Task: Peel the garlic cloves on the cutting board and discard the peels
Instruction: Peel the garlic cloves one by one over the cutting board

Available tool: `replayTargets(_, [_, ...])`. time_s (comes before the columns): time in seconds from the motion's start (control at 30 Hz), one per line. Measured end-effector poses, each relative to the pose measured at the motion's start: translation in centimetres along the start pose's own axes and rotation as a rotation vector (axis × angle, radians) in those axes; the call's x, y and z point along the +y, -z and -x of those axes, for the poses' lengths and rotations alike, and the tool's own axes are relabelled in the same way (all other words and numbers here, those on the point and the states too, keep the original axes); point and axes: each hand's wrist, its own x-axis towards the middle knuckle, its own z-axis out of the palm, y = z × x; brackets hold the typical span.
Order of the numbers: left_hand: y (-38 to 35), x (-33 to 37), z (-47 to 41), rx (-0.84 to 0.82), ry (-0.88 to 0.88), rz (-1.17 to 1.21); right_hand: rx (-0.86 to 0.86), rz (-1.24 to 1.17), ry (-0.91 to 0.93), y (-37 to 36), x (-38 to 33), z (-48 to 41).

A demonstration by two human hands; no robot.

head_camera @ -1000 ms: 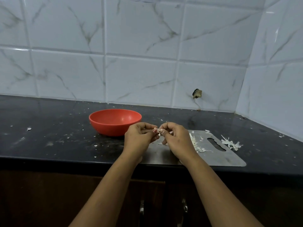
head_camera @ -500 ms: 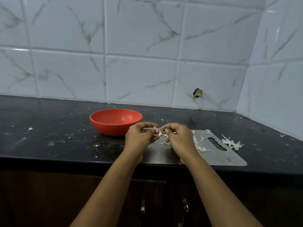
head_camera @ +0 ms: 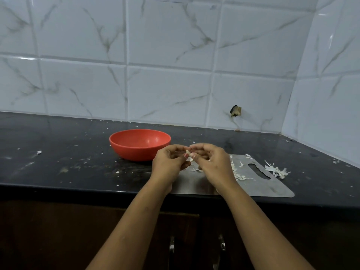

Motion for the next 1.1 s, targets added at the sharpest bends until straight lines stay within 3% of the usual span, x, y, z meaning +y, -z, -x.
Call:
replayTargets(0.27, [0.0,-0.06,-0.03,-0.025,-0.001,-0.01,-0.064,-0.263,-0.097,0.1,-0.16,0.08])
replayTargets(0.53, [-0.09,0.34,0.27,-0.051,0.006,-0.012,0.058,-0.098,-0.011,0.06,-0.01,0.11])
replayTargets(0.93, [-0.14,0.26,0.52,0.061,-0.053,-0.003,-0.028,-0.326,-0.065,0.22,-0.46,0.2])
replayTargets(1.1, [-0.01,0.38,0.58,0.014,-0.071,0.007,-0.009,-0.324,-0.063,0.18,-0.57,0.25])
